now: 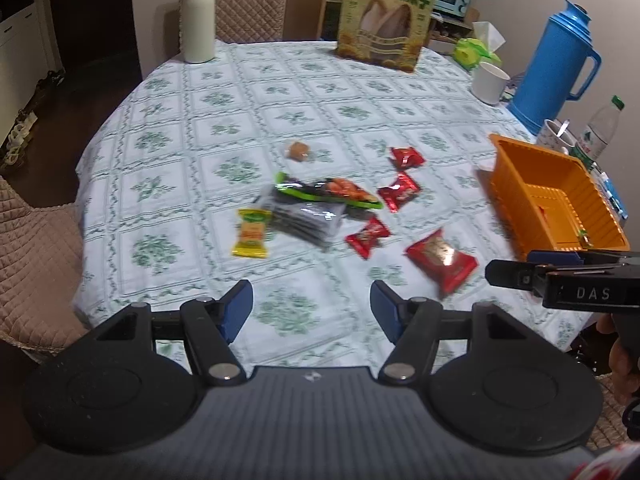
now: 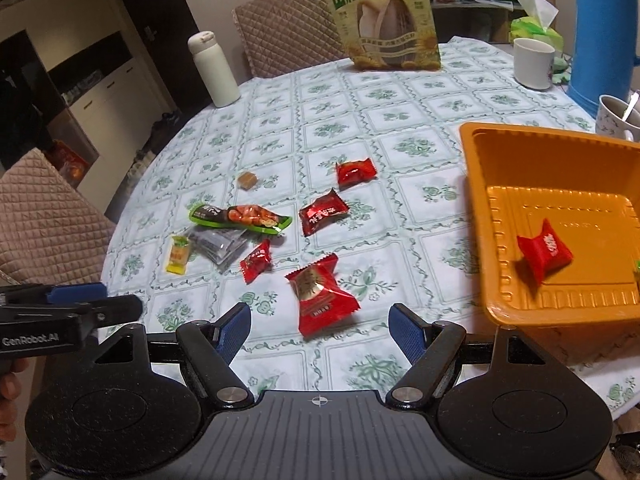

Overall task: Organize snacks
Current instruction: 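Move the right gripper to the red-gold packet and grasp it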

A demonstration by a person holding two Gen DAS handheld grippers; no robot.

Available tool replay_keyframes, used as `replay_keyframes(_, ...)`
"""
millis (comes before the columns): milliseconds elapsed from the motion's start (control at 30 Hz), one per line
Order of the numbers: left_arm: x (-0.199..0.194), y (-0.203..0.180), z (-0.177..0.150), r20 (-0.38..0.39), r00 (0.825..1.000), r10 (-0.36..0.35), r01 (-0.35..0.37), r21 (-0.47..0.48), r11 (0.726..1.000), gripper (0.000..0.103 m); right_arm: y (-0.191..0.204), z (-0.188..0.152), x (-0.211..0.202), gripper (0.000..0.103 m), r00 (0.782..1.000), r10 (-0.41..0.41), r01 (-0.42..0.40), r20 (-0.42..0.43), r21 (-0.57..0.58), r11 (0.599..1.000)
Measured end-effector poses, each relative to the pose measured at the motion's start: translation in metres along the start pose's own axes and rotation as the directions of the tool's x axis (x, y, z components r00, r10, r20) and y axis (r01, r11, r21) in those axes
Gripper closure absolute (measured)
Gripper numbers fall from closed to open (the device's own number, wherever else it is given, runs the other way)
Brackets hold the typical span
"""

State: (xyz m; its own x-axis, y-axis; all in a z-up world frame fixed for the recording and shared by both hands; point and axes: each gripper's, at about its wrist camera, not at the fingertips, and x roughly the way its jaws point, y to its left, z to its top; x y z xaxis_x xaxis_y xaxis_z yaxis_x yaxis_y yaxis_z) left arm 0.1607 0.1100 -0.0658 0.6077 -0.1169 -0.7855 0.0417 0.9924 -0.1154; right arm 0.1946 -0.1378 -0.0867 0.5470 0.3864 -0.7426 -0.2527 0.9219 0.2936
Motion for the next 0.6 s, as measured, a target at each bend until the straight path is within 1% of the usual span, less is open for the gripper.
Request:
replay_keyframes(167, 0.005, 0.019, 0.002, -0.001, 1.0, 0.009, -0.009, -0.007, 1.0, 0.041, 0.009, 0.002, 0.013, 0.027, 1.0, -0.023, 0.023, 0.001, -0.023, 0.999)
replay_keyframes(300, 0.01, 0.029, 0.004, 0.002, 1.0, 0.029, -0.029, 0.017, 0.999, 0.041, 0.018, 0.004, 0.024, 0.027, 0.999, -0.041, 0.041, 0.007, -0.049, 0.998)
replay_keyframes(600, 0.019, 0.053, 0.005, 0.0, 1.0, 0.025, -0.025, 0.014, 1.0, 0.041, 0.034, 0.005, 0.049, 0.027, 0.998, -0.057, 0.06, 0.029, -0.138, 0.989)
